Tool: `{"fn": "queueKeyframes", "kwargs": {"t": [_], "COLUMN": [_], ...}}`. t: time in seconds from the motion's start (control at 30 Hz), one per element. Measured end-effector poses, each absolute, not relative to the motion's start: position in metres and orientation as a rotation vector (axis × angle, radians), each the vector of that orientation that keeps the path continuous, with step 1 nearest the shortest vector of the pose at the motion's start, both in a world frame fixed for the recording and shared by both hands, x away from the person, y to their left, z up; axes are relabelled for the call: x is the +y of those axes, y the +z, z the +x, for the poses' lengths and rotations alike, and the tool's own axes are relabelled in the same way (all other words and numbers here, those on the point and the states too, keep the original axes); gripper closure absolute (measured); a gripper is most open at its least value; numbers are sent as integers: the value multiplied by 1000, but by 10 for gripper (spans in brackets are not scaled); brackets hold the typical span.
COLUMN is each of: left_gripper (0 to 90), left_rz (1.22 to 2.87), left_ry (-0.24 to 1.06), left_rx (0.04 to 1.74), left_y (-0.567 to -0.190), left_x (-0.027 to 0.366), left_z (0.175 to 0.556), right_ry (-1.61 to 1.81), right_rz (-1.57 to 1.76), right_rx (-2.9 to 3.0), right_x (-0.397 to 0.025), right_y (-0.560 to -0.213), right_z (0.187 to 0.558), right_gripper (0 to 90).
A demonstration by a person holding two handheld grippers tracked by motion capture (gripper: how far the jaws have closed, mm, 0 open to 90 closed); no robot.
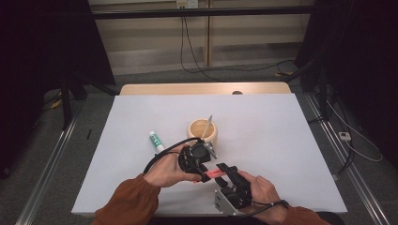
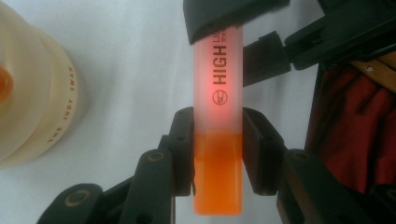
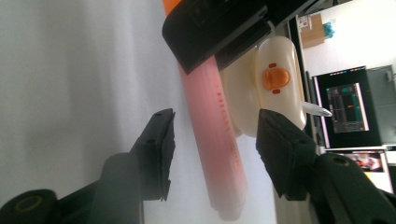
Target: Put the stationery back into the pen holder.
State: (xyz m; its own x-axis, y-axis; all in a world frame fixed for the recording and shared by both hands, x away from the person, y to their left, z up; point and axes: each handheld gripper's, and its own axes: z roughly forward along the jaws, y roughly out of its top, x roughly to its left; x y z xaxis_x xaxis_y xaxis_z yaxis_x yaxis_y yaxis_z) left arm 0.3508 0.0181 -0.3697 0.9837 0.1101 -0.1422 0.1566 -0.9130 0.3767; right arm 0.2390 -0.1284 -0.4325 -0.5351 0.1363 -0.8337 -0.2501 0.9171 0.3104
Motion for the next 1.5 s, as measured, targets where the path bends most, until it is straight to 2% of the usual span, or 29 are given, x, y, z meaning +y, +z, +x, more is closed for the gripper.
{"fn": "queueKeyframes", "kwargs": {"t": [0.47,0.8,1.1,1.13,1.23,1.5], "left_gripper": [672,668,656,633,489,287], "left_rz": [2726,2664,2604,2599,2576,2528], "left_ry": [-211,-194,-239,-240,-202,-142], "left_rx": [220,227,250,240,278,359], "left_y": [-373,-373,-376,-375,-373,-377], "left_x": [14,16,22,23,28,49], "left_z": [350,351,351,351,351,349], "right_ry": [398,407,437,435,445,508], "right_rz": [-207,-189,-181,-175,-160,-34], "right_rx": [2023,2040,2052,2056,2063,2113], "right_x": [-124,-128,-131,-131,-134,-145], "right_y": [-441,-442,-440,-440,-438,-433], "right_z": [237,237,237,237,239,245], "right_gripper": [706,751,777,778,778,777]}}
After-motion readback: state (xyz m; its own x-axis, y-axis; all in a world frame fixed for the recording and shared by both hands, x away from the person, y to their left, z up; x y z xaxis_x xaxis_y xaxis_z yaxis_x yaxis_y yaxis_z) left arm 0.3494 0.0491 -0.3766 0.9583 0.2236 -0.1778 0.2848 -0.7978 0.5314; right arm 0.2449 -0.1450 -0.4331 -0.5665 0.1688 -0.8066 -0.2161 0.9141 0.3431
